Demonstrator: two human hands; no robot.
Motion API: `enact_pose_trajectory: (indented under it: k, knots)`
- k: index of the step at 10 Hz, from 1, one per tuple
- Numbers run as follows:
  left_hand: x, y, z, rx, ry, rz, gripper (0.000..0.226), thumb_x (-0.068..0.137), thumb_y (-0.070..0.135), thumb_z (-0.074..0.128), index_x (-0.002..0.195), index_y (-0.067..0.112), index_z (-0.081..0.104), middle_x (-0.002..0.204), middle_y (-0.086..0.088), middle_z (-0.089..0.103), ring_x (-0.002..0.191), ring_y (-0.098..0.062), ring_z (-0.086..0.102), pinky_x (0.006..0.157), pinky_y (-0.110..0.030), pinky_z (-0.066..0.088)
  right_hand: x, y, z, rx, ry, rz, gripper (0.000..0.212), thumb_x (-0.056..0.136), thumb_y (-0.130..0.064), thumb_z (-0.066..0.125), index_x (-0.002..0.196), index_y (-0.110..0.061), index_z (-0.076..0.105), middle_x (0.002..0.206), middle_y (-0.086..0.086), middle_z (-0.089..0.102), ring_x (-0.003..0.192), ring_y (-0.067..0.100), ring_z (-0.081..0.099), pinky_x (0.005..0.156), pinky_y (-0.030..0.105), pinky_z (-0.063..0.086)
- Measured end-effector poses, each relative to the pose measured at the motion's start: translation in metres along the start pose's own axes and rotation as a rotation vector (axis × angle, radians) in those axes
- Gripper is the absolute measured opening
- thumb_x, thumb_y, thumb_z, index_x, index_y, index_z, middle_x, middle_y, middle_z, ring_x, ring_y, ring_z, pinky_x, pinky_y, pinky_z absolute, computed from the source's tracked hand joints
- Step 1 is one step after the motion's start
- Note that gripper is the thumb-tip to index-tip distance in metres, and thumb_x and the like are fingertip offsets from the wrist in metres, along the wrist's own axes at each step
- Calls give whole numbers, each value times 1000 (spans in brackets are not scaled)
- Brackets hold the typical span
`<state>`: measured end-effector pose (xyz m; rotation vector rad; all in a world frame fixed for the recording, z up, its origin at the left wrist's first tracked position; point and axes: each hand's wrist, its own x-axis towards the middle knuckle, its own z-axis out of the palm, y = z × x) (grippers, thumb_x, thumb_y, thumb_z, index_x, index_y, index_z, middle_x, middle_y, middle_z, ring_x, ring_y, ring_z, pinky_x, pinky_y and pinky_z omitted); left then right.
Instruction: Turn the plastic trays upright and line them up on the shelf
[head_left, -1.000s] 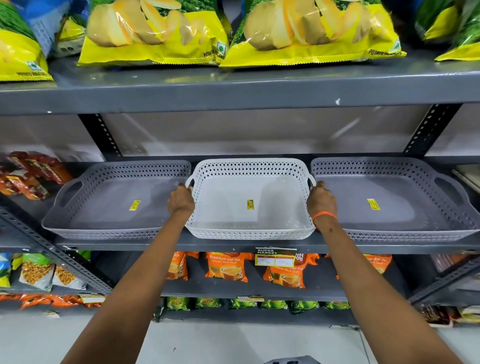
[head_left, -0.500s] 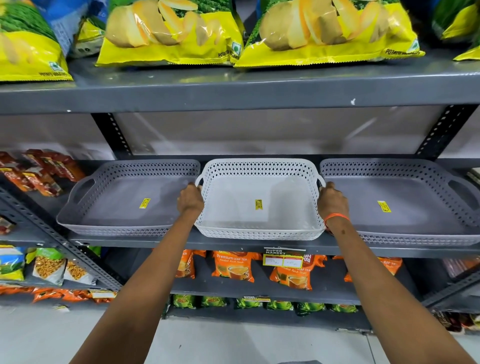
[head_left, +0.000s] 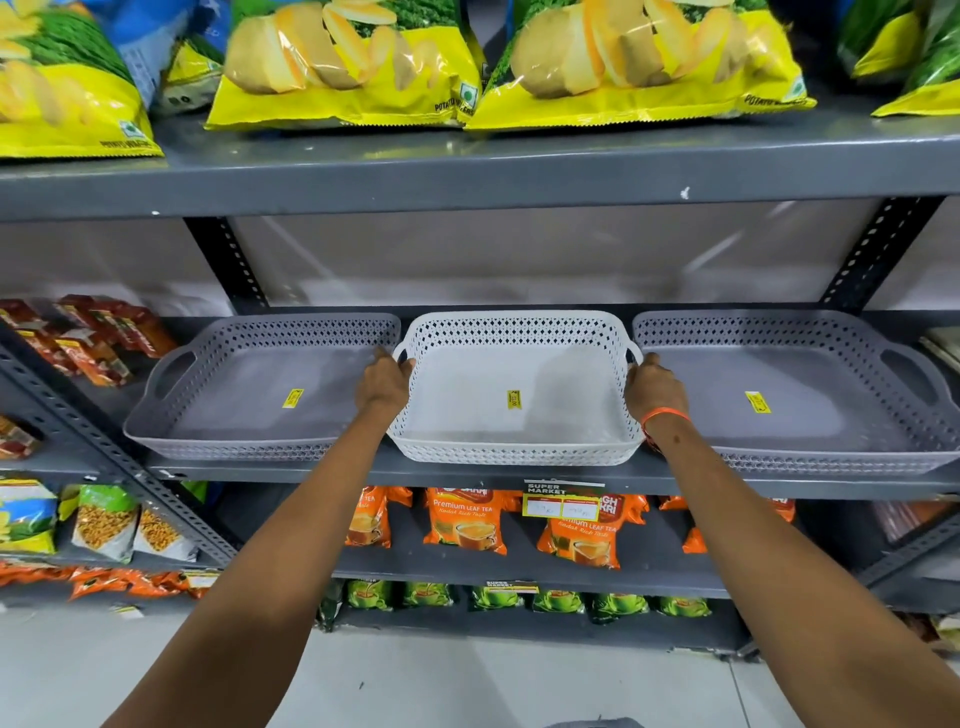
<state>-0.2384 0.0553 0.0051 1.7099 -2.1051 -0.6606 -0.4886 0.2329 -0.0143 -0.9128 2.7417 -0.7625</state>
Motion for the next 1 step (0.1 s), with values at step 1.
enact_pose_trajectory:
  k: [1]
  knots:
    - [-14,16,-12,18,50,39,42,98,25,46,126,-6,39,123,-30,59,116,-44,56,93,-49,48,-3,-6,-12,-37,-26,14,46,98,-28,34,131,5,31,136,27,45,124,43,43,98,49,41]
